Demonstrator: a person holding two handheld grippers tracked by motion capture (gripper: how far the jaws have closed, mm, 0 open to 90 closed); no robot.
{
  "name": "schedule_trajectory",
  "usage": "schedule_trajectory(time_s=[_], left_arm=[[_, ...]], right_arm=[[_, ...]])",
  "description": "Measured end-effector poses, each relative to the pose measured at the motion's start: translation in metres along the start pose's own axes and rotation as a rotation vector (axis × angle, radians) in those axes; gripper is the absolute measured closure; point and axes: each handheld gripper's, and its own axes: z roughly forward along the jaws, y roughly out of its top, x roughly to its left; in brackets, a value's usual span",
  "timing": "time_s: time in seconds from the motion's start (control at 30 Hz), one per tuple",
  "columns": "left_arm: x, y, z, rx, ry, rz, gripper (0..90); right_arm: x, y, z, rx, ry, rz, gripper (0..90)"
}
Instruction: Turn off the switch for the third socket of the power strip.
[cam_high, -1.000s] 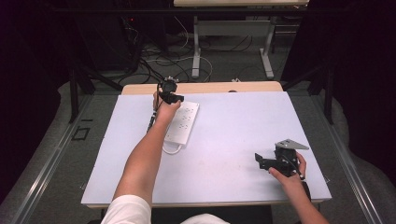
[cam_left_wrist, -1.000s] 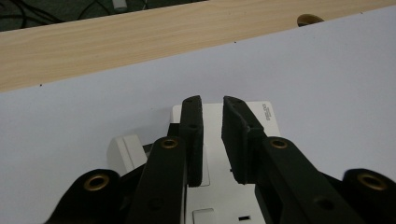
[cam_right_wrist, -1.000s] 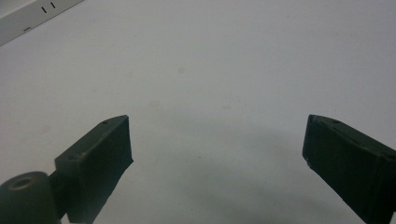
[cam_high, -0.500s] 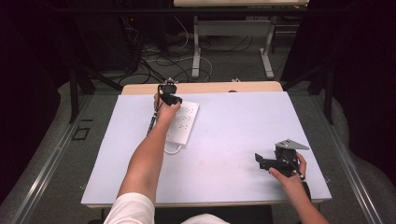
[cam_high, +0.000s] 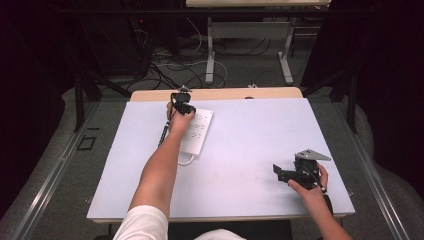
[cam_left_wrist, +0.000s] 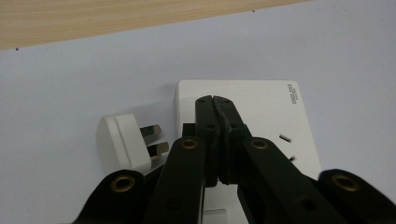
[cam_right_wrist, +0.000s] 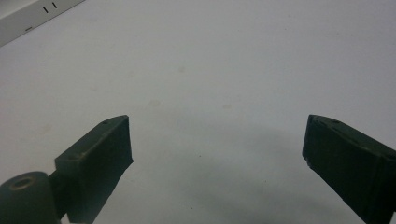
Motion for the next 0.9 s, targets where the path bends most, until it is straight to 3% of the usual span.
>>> schedule_trajectory(time_s=[0.17, 0.9], left_arm=[[0.0004, -0.0011, 0.0024, 0.018, 0.008, 0.009, 89.9], [-0.0009, -0.0018, 0.0039, 0.000, 0.013, 0.007, 89.9]], right_arm=[[0.0002, 0.0000, 0.0000, 0.000, 0.002, 0.002, 7.6], [0.0008, 0.0006, -0.0002, -0.001, 0.005, -0.004, 7.6]])
